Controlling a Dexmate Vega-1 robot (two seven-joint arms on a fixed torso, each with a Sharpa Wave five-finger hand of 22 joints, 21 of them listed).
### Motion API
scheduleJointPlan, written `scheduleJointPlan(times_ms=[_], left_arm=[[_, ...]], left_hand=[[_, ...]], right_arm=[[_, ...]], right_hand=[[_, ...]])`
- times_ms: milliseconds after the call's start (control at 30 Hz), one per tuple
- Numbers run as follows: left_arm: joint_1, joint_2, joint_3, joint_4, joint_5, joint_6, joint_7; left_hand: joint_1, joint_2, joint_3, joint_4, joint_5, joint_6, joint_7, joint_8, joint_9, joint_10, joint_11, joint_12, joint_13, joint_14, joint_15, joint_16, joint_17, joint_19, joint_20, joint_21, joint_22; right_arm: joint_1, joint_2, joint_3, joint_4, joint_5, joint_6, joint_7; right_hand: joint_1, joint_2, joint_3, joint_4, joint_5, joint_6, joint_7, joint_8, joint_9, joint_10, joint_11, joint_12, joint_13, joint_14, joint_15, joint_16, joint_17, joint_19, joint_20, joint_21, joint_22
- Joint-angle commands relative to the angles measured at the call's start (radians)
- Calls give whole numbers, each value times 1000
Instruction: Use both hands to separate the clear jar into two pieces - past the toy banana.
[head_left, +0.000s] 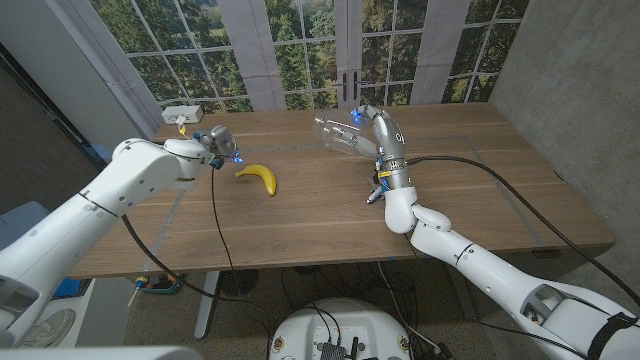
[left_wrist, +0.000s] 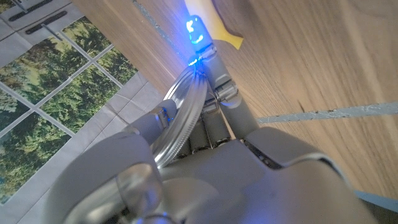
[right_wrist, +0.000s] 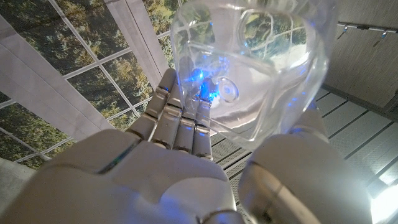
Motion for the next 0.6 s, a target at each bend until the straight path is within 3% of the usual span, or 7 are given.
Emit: scheduleJointPlan(times_ms=[33,600], left_arm=[[-120,65,93,-6,48,234,-118],[-239,68,217,21,160,367,-283]], left_hand=[[0,-5,0,10,7,8,31,-5,4,-10,7,-5,3,50,-47,5,2,3,-7,5,3],[-12,-10,-10,18,6,-32,30,-34,-5,-72,17,-31,2,14,-54,-13,5,-10,-15,5,5]], right_arm=[[11,-23,-45,-9,-67,-86,51],[23,-38,-88,2,-83,-174,113]], right_hand=[[247,238,103,70,3,151,-143,58,150,212,-213,3,13,14,-148,2,3,7,-61,6,2],[250,236,104,67,3,160,-144,50,133,220,-214,-5,-5,17,-148,2,4,9,-60,10,2]])
